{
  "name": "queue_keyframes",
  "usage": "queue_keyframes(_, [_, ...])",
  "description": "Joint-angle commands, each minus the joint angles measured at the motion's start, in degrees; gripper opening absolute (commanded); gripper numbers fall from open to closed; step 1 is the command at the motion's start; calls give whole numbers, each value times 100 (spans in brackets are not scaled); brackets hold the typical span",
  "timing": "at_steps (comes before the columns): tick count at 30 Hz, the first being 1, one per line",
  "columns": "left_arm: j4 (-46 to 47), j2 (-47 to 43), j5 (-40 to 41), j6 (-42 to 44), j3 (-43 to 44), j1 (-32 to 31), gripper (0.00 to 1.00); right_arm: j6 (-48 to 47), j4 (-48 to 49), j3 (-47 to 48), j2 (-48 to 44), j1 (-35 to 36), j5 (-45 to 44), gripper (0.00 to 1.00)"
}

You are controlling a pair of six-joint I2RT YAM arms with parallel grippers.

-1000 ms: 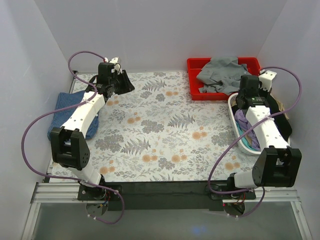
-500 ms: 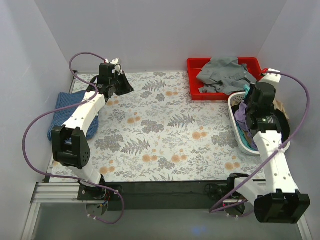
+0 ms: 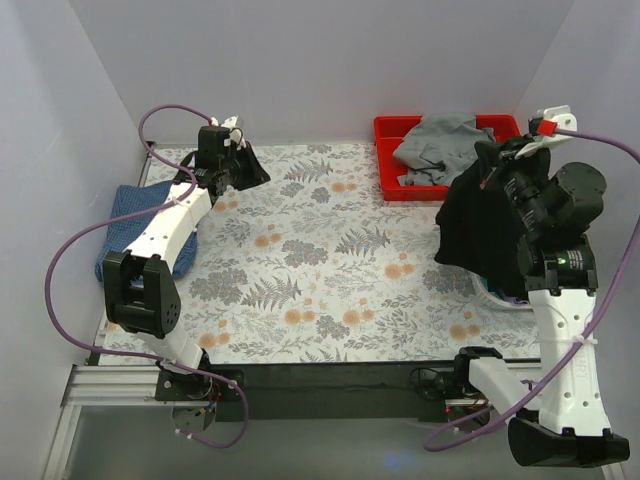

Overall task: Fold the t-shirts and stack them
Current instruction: Grab the tshirt from the pile, then move the tshirt to the center of the board

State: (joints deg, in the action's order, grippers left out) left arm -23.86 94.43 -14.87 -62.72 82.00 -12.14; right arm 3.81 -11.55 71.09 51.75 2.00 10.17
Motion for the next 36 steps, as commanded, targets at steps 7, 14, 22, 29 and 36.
queue_keyframes(7, [171, -241, -33, -214, -114, -8, 9, 2004, 2603, 1732, 766, 55, 3918, 1])
queue_keyframes(14, [197, -452, 520, -504, -236, 10, 45, 3327, 4029, 2444, 2242, 1459, 4905, 1])
queue_keyframes(22, [320, -1206, 1416, -1005, -588, 203, 50, 3486, 4047, 3008, 4069, 3227, 5154, 1])
queue_keyframes(29, [426, -1937, 1497, -742, -799, 265, 85, 1108, 680, 2225, 4397, 3175, 2471, 92])
queue_keyframes(36, [470, -1789, 496, -610, -957, 265, 85, 234, -1373, 954, 3940, 3175, -2369, 98])
